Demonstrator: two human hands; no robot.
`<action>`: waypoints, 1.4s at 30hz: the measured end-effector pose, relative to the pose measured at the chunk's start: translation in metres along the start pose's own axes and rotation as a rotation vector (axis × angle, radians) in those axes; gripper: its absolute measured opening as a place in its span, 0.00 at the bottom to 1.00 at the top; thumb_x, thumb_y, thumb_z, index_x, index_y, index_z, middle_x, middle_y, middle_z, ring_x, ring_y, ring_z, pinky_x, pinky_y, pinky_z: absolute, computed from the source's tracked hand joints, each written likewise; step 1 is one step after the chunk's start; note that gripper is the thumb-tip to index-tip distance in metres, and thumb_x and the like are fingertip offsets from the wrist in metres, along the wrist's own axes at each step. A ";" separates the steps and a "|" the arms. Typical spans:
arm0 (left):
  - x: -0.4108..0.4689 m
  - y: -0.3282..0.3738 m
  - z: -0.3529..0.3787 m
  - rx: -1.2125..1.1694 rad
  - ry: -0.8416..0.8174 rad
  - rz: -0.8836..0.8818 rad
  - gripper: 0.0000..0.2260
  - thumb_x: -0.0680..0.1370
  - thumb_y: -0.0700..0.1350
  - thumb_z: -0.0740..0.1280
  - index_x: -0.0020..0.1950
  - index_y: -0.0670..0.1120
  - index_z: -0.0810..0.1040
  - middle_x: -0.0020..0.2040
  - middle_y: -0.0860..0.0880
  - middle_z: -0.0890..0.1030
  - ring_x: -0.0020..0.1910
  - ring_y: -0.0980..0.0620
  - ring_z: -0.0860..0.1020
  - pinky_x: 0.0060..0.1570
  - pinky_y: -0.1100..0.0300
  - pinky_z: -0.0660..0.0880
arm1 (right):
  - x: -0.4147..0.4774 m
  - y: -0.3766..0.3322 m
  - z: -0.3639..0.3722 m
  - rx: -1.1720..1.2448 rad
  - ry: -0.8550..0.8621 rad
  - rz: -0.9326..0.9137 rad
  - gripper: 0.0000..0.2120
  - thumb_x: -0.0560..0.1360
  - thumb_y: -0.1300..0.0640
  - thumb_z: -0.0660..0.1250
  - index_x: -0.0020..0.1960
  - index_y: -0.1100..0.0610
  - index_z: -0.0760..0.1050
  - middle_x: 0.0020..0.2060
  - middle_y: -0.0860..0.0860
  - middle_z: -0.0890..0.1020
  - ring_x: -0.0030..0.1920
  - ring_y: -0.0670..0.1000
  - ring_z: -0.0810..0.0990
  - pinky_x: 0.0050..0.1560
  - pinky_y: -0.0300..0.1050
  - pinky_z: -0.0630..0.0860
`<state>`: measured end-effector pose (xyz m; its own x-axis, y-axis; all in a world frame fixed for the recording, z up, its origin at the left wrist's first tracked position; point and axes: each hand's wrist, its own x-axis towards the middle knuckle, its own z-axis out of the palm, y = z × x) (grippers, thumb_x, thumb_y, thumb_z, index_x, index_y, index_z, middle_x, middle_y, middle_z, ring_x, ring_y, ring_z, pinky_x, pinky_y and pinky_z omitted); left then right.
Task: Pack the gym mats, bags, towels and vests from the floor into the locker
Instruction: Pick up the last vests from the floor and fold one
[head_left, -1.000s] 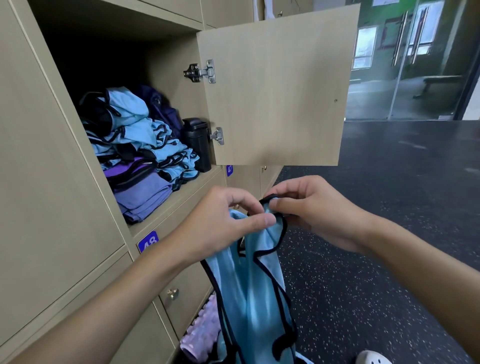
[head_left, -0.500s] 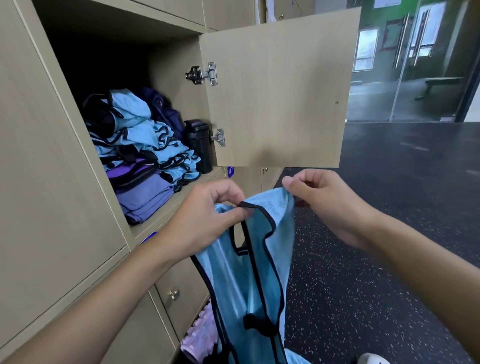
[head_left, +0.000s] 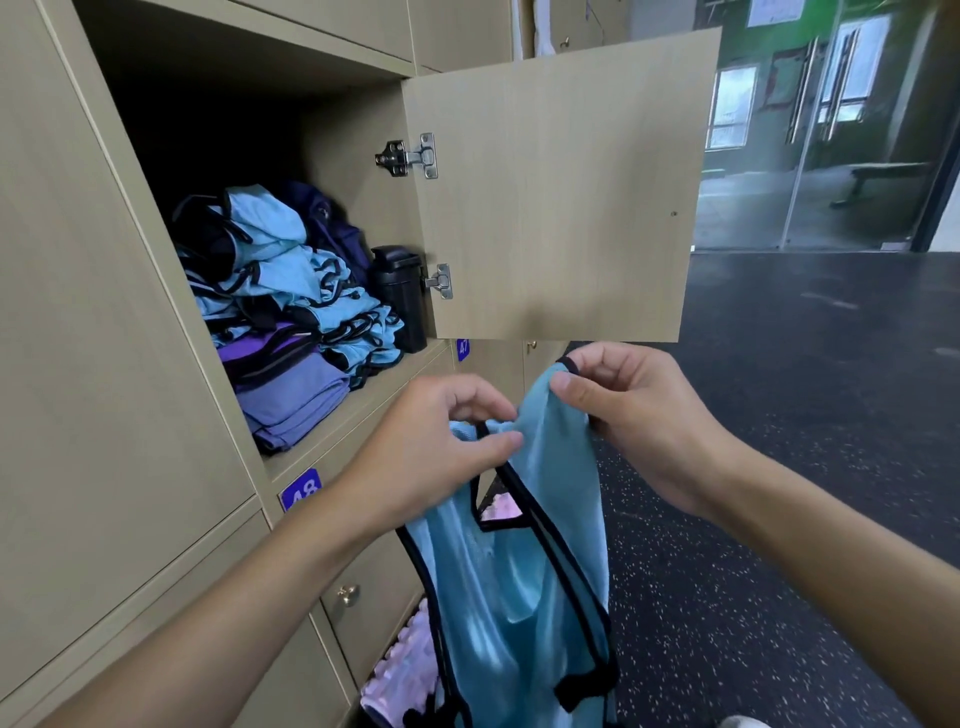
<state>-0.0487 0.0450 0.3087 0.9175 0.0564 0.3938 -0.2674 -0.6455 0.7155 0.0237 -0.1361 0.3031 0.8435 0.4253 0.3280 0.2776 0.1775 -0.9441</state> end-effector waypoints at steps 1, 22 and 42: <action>0.001 -0.002 -0.002 0.001 0.012 0.000 0.05 0.74 0.39 0.75 0.42 0.49 0.83 0.40 0.54 0.86 0.41 0.59 0.82 0.46 0.62 0.77 | 0.001 0.001 -0.001 -0.004 0.023 -0.011 0.06 0.76 0.65 0.69 0.41 0.58 0.78 0.36 0.54 0.82 0.34 0.49 0.77 0.36 0.40 0.74; 0.012 0.001 -0.016 -0.165 0.098 0.234 0.06 0.80 0.36 0.68 0.48 0.47 0.80 0.38 0.50 0.84 0.40 0.59 0.81 0.46 0.68 0.74 | -0.016 -0.007 0.007 -0.197 -0.434 -0.011 0.06 0.79 0.62 0.66 0.45 0.58 0.80 0.50 0.54 0.79 0.48 0.46 0.76 0.50 0.43 0.73; 0.003 -0.009 -0.020 -0.168 -0.096 0.127 0.07 0.76 0.35 0.69 0.46 0.46 0.77 0.38 0.47 0.80 0.36 0.55 0.76 0.39 0.63 0.72 | -0.009 0.002 0.012 -0.293 0.048 -0.099 0.08 0.79 0.63 0.66 0.46 0.58 0.84 0.40 0.51 0.86 0.39 0.42 0.79 0.43 0.38 0.77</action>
<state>-0.0489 0.0660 0.3151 0.8948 -0.0950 0.4362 -0.4207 -0.5064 0.7527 0.0113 -0.1289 0.2989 0.8246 0.3753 0.4233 0.4742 -0.0505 -0.8790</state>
